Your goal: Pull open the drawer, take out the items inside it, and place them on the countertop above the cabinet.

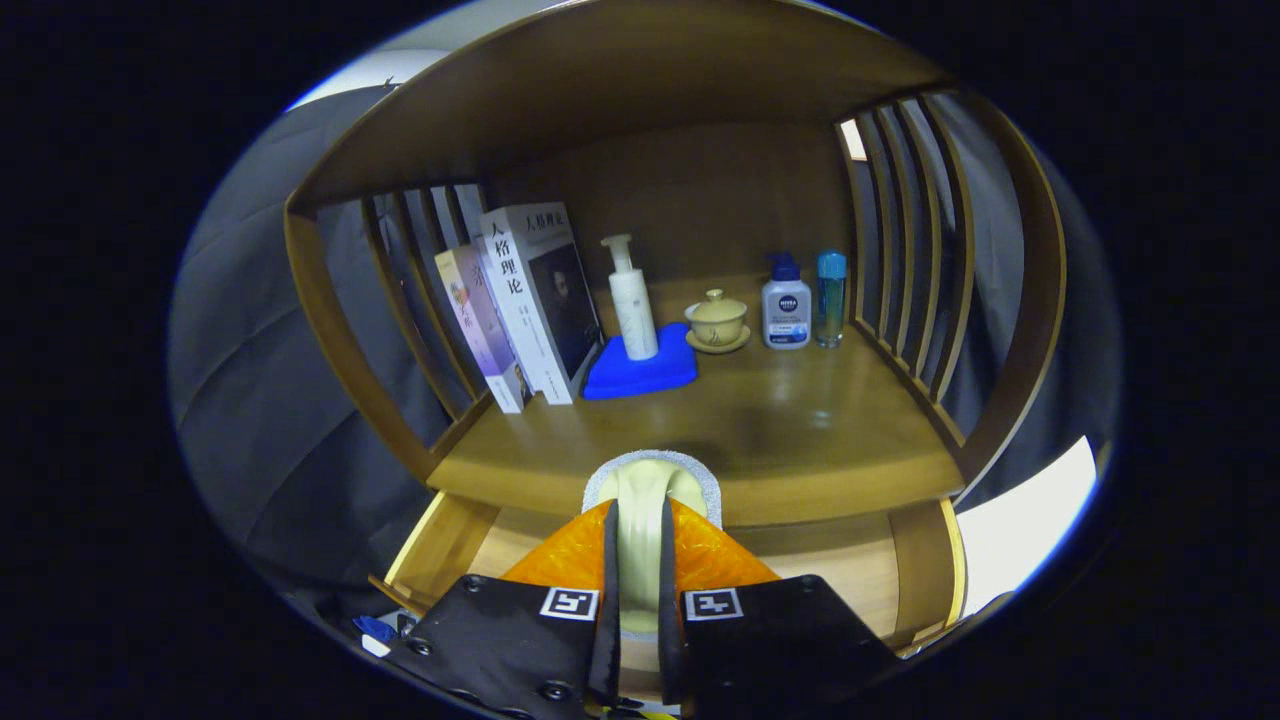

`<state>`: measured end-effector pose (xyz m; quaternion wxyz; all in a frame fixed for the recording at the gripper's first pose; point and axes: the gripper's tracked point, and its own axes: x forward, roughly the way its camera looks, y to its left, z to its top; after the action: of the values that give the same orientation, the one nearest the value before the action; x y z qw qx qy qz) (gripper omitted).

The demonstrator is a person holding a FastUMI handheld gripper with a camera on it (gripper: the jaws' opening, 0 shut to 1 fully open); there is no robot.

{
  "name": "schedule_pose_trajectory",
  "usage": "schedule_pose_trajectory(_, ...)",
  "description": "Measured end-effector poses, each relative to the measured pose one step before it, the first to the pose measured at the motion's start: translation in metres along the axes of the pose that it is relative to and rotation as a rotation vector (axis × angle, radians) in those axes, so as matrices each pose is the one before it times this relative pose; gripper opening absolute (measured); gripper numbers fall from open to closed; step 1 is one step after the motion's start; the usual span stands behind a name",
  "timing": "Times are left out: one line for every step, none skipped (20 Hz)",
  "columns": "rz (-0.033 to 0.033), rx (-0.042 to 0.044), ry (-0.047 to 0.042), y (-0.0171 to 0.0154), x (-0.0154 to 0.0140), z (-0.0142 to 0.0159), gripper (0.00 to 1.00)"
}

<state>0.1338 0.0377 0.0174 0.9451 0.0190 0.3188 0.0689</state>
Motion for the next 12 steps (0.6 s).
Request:
schedule_pose_trajectory(-0.00509,0.00531,-0.0066,-0.00029,0.00355,0.00565,0.17)
schedule_pose_trajectory(-0.00434,0.00331,-0.00278,0.00033,0.00511,0.00648,0.17)
schedule_pose_trajectory(-0.0086,0.00325,-0.00054,-0.00056,0.00542,0.00514,0.17)
schedule_pose_trajectory(-0.01045,0.00727,-0.00109,-0.00088,0.00612,0.00462,0.17)
schedule_pose_trajectory(-0.00489,0.00904,0.00198,0.00081,0.0069,0.00308,0.17)
schedule_pose_trajectory(-0.00766,0.01207,0.00068,-0.00051,0.00832,0.00414,0.17)
schedule_pose_trajectory(-0.01192,0.01065,0.00189,-0.00122,0.00832,0.0032,0.17)
schedule_pose_trajectory(-0.00965,0.00651,0.00622,-0.00142,0.00812,0.00178,0.17)
schedule_pose_trajectory(-0.01031,0.0073,0.00423,-0.00178,0.00677,0.00129,0.17)
schedule_pose_trajectory(-0.00928,0.00875,0.00638,-0.00135,0.00709,0.00056,0.17)
schedule_pose_trajectory(-0.00631,0.00693,0.00674,-0.00159,0.00774,0.00057,0.17)
schedule_pose_trajectory(-0.00805,0.00628,0.00399,-0.00143,0.00695,0.0018,0.18)
